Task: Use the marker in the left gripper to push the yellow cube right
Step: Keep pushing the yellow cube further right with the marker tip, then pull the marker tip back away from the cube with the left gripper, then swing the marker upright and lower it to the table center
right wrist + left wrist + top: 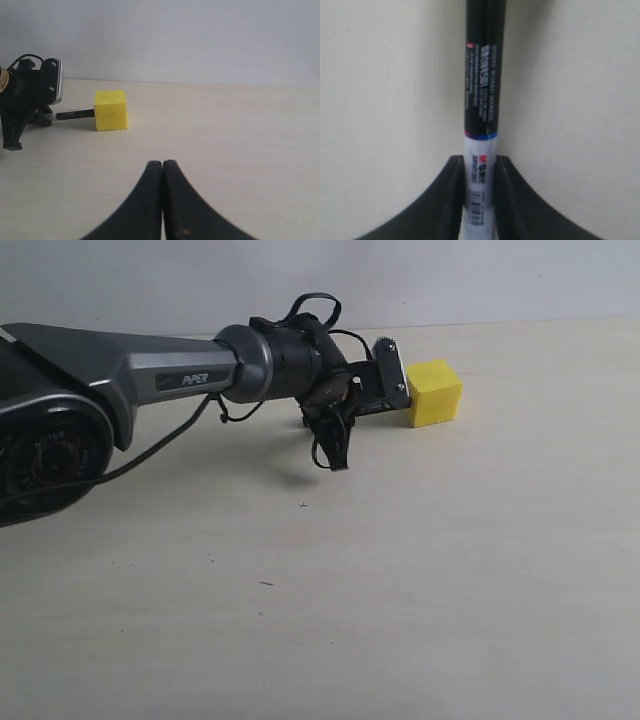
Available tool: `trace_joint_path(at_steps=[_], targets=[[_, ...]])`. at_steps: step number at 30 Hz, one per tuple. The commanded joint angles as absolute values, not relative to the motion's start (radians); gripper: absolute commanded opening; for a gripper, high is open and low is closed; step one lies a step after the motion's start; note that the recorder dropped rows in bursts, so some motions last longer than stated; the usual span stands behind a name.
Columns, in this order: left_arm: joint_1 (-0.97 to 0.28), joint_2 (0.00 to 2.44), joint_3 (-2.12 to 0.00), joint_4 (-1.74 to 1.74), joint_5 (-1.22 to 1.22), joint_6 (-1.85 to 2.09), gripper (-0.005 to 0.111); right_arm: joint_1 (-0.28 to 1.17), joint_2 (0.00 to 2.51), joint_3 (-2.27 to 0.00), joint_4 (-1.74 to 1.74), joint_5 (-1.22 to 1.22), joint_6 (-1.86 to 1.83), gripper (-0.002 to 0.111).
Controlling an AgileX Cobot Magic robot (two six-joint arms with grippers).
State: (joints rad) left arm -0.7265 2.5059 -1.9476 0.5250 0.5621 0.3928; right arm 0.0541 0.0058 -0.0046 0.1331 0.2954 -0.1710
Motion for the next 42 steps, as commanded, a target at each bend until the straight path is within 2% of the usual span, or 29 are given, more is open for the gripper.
trace_joint_path(at_steps=[1, 5, 13, 24, 34, 42], targets=[[-0.737, 2.505, -1.966, 0.548, 0.626, 0.370, 0.000, 0.058, 0.000, 0.000, 0.132, 0.290, -0.173, 0.000], [-0.715, 2.505, -1.966, 0.575, 0.686, 0.275, 0.000, 0.058, 0.000, 0.000, 0.132, 0.290, -0.173, 0.000], [-0.741, 2.543, -2.052, 0.575, 0.586, 0.200, 0.000, 0.058, 0.000, 0.000, 0.132, 0.290, -0.173, 0.000], [-0.741, 2.574, -2.111, 0.619, 0.755, 0.183, 0.000, 0.058, 0.000, 0.000, 0.132, 0.290, -0.173, 0.000], [-0.743, 2.569, -2.111, 0.660, 0.743, 0.145, 0.000, 0.058, 0.000, 0.000, 0.132, 0.290, -0.173, 0.000], [-0.745, 2.533, -2.111, 0.601, 0.852, -0.032, 0.000, 0.058, 0.000, 0.000, 0.132, 0.290, -0.173, 0.000]])
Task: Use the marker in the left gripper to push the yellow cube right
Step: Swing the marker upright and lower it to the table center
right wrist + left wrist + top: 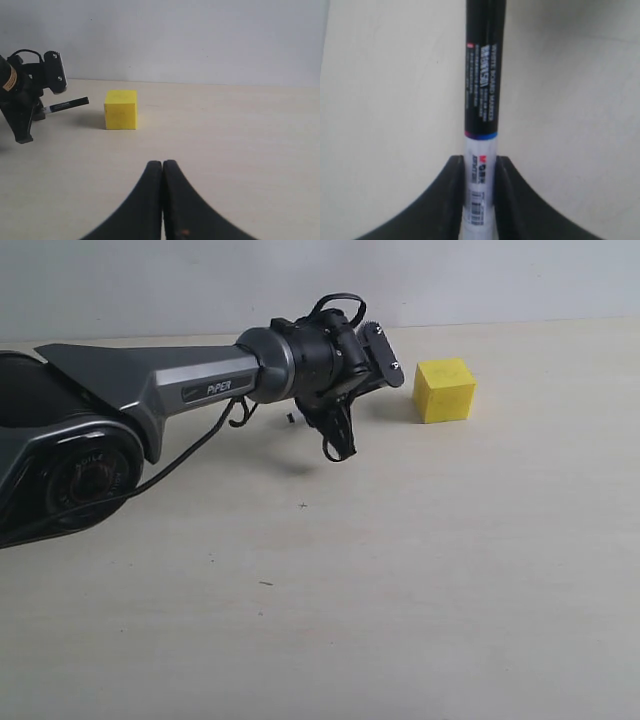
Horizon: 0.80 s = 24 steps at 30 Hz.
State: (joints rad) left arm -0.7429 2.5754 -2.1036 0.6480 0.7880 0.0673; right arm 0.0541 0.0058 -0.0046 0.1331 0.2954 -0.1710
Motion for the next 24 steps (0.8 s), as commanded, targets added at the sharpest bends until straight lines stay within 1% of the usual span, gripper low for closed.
trace_joint_path(at_steps=[1, 8, 14, 21, 24], targets=[[-0.740, 2.523, -2.111, 0.567, 0.872, -0.034, 0.000, 0.058, 0.000, 0.000, 0.132, 0.290, -0.173, 0.000], [-0.718, 2.443, -2.102, 0.321, 1.002, -0.024, 0.000, 0.058, 0.000, 0.000, 0.132, 0.290, -0.173, 0.000], [-0.720, 2.388, -2.081, 0.214, 1.221, 0.000, 0.000, 0.058, 0.000, 0.000, 0.132, 0.290, -0.173, 0.000], [-0.724, 2.241, -1.886, 0.053, 1.209, -0.076, 0.000, 0.058, 0.000, 0.000, 0.132, 0.290, -0.173, 0.000], [-0.745, 2.144, -1.779, 0.016, 1.090, -0.155, 0.000, 0.058, 0.000, 0.000, 0.132, 0.290, -0.173, 0.000]])
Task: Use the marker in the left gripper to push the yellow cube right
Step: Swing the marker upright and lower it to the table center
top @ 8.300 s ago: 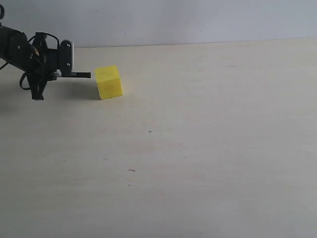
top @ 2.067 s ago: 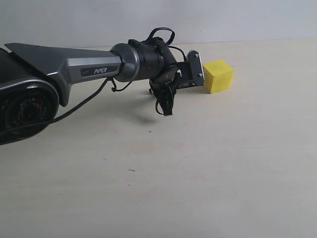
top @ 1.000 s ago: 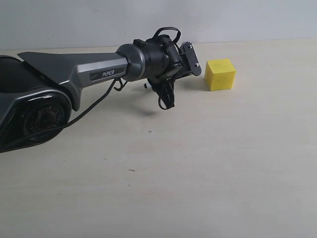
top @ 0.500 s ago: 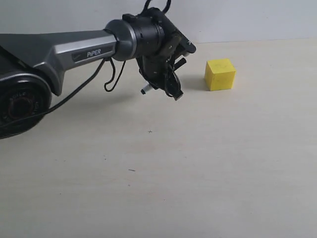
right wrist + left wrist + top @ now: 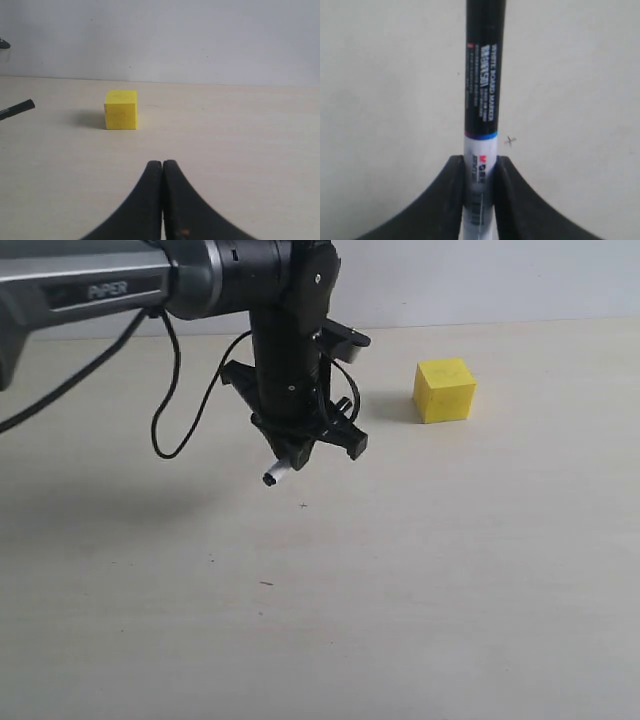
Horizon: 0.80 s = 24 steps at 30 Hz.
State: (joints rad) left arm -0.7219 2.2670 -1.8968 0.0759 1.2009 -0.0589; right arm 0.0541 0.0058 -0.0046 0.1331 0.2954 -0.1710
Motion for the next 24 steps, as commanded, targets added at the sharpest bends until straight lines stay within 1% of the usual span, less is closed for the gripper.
trace_joint_path(at_steps=[1, 5, 9, 12, 15, 18, 20, 24], targets=[[-0.756, 2.107, -1.741, 0.014, 1.055, -0.182, 0.000, 0.058, 0.000, 0.000, 0.132, 0.290, -0.173, 0.000], [-0.811, 1.986, -1.602, 0.000, 0.977, -0.389, 0.000, 0.058, 0.000, 0.000, 0.132, 0.290, -0.173, 0.000], [-0.842, 1.988, -1.515, -0.006, 0.907, -0.525, 0.000, 0.078, 0.000, 0.000, 0.132, 0.290, -0.173, 0.000], [-0.824, 2.021, -1.501, 0.005, 0.876, -0.596, 0.000, 0.102, 0.000, 0.000, 0.132, 0.290, -0.173, 0.000], [-0.772, 2.064, -1.501, -0.016, 0.879, -0.742, 0.000, 0.105, 0.000, 0.000, 0.132, 0.290, -0.173, 0.000], [-0.767, 2.084, -1.501, -0.012, 0.835, -0.750, 0.000, 0.105, 0.000, 0.000, 0.132, 0.290, -0.173, 0.000], [-0.767, 2.112, -1.501, -0.023, 0.759, -0.750, 0.000, 0.105, 0.000, 0.000, 0.132, 0.290, -0.173, 0.000], [-0.754, 2.154, -1.501, -0.041, 0.759, -0.750, 0.000, 0.105, 0.000, 0.000, 0.132, 0.290, -0.173, 0.000]])
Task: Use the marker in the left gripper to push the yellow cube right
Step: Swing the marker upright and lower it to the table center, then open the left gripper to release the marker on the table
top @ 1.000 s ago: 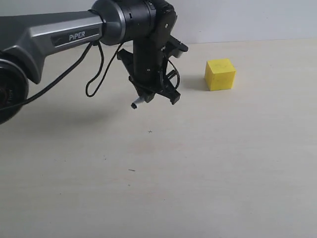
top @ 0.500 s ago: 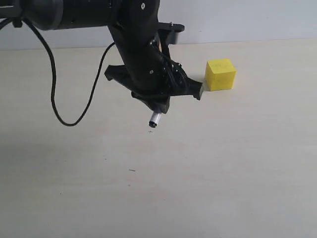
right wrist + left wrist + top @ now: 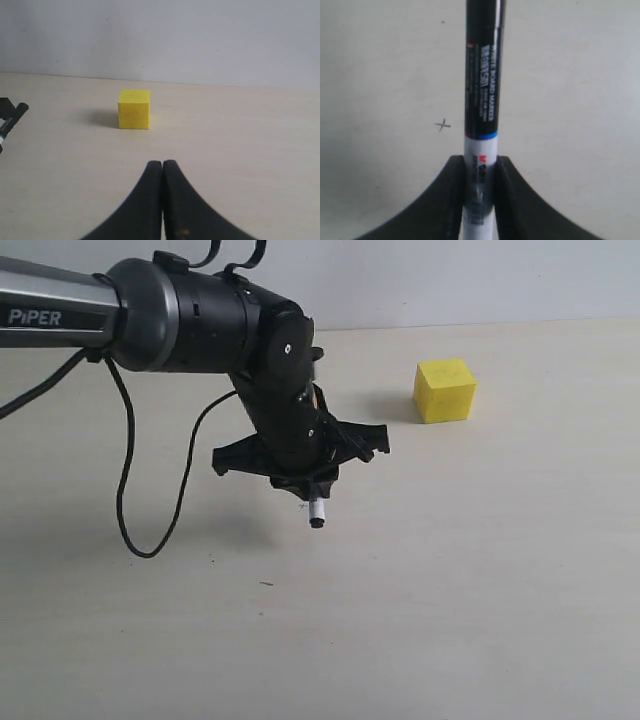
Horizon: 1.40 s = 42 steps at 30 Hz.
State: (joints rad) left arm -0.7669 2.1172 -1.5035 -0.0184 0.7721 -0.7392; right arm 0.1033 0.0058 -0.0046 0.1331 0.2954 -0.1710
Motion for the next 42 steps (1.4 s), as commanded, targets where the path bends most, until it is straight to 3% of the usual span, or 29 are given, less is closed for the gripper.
trace_joint_path(at_steps=[1, 32, 39, 42], targets=[[-0.742, 2.167, -1.501, -0.056, 0.778, -0.755, 0.000, 0.105, 0.000, 0.000, 0.132, 0.290, -0.173, 0.000], [-0.708, 2.176, -1.501, -0.072, 0.791, -0.625, 0.001, 0.105, 0.000, 0.000, 0.132, 0.290, -0.173, 0.000], [-0.708, 2.176, -1.501, -0.072, 0.794, -0.606, 0.032, 0.105, 0.000, 0.000, 0.132, 0.290, -0.173, 0.000], [-0.708, 2.176, -1.501, -0.072, 0.795, -0.606, 0.038, 0.105, 0.000, 0.000, 0.132, 0.290, -0.173, 0.000]])
